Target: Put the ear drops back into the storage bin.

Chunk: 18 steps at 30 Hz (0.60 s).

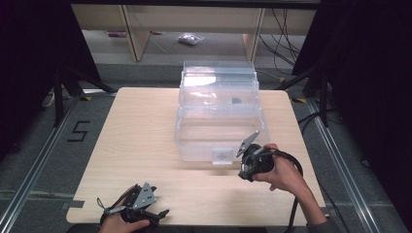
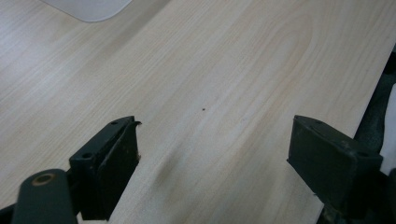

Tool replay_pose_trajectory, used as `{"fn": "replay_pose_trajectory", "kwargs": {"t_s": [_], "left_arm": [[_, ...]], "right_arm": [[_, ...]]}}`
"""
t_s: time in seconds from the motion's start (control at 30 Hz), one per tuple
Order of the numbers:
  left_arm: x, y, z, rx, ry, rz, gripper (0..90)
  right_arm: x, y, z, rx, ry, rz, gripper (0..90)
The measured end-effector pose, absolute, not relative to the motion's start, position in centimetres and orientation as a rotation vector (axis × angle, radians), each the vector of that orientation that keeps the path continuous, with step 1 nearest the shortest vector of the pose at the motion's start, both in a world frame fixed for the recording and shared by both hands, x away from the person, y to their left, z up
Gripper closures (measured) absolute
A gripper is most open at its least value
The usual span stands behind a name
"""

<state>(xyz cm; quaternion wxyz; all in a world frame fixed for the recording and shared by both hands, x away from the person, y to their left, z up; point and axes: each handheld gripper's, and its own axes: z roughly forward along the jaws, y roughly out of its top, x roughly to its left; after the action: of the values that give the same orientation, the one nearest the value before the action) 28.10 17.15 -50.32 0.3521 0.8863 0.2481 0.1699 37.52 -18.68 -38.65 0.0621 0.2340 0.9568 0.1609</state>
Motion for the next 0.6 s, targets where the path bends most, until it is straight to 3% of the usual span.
{"fn": "replay_pose_trajectory", "kwargs": {"t_s": [0.6], "left_arm": [[28.1, 17.1, -50.3, 2.287, 0.647, 0.444, 15.6]], "right_arm": [[40.0, -19.6, -34.5, 0.729, 2.858, 0.489, 60.2]]}}
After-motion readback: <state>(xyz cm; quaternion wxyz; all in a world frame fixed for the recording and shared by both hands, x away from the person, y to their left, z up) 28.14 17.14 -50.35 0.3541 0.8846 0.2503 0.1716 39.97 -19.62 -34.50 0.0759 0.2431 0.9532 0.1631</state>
